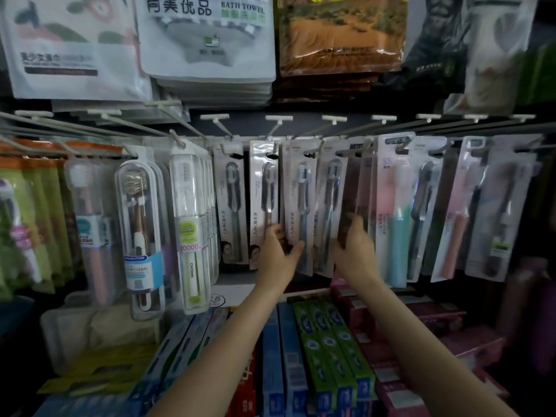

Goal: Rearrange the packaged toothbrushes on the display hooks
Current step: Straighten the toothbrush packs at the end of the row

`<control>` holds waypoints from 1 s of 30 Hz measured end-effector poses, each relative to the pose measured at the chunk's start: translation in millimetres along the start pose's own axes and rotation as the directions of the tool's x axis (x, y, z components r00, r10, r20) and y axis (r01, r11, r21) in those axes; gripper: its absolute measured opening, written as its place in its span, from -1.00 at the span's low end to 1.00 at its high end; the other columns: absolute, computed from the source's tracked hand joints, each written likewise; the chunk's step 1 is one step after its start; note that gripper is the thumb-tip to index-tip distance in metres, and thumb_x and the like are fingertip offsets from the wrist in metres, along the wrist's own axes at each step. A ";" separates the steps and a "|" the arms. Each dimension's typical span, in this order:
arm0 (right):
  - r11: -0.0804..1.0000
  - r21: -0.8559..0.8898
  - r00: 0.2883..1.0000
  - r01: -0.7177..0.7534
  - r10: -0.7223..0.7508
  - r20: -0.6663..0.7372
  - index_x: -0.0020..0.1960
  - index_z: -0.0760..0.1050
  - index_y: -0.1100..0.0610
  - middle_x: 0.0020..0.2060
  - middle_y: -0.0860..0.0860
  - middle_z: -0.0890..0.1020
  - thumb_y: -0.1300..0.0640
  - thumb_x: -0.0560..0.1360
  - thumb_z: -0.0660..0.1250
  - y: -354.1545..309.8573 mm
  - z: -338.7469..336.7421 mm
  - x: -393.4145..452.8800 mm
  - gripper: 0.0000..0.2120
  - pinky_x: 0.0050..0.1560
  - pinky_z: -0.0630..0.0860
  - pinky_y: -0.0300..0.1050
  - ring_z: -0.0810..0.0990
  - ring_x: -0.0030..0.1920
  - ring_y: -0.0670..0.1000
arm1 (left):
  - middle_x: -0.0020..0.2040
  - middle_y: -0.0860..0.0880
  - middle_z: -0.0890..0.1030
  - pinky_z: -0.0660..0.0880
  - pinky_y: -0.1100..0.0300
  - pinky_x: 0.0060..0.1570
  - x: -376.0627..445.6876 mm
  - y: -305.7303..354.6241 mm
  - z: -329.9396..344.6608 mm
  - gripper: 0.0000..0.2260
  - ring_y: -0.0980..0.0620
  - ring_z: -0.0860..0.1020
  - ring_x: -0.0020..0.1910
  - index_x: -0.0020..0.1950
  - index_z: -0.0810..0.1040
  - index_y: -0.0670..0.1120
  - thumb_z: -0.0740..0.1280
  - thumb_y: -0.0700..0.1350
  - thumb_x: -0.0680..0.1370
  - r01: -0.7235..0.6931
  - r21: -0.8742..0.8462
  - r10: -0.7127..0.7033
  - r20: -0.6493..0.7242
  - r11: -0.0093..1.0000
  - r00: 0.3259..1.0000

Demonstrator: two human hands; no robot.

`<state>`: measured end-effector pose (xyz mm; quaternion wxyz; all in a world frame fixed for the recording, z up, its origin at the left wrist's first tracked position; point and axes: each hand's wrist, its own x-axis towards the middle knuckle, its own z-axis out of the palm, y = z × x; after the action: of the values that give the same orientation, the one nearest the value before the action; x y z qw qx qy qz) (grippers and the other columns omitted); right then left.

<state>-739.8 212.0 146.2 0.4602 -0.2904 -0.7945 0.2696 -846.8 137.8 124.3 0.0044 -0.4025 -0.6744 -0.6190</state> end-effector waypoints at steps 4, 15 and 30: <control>1.000 0.004 0.998 0.030 -0.030 0.054 0.38 0.20 0.22 0.13 0.17 0.56 0.33 0.53 0.22 -8.3 -4.5 3.4 -0.55 -0.18 0.34 -0.34 0.55 0.09 0.14 | 0.10 -0.07 0.49 0.40 0.19 0.05 5.7 5.3 3.4 -0.57 0.05 0.44 0.04 0.32 0.33 -0.14 0.37 -0.14 0.50 0.119 -0.094 -0.118 0.012 0.988 0.993; 0.969 -0.224 0.995 0.102 -0.104 0.005 0.43 0.21 0.11 -0.15 0.11 0.58 0.41 0.50 0.15 -21.8 -56.8 -22.7 -0.47 -0.33 0.39 -0.26 0.53 -0.24 0.07 | -0.25 0.11 0.51 0.48 0.30 -0.16 -4.0 -8.3 -18.3 -0.95 0.22 0.47 -0.25 -0.11 0.53 -0.12 0.32 -0.25 0.52 -0.060 -0.003 0.059 -0.140 0.998 0.988; 0.745 -0.652 0.990 0.139 -0.093 0.104 0.43 0.22 -0.09 -0.03 0.13 0.58 0.37 0.50 0.11 -21.6 -82.2 -21.4 -0.41 -0.18 0.49 -0.01 0.58 -0.05 0.20 | -0.19 0.00 0.56 0.42 0.31 -0.18 -2.3 -12.8 -13.3 -0.96 0.06 0.53 -0.17 -0.05 0.55 -0.18 0.32 -0.24 0.52 -0.127 0.106 0.142 -0.151 0.986 0.978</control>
<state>-662.7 195.3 184.4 0.3187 -0.3748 -0.8694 -0.0469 -858.9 126.5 115.6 0.1188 -0.3961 -0.6720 -0.6143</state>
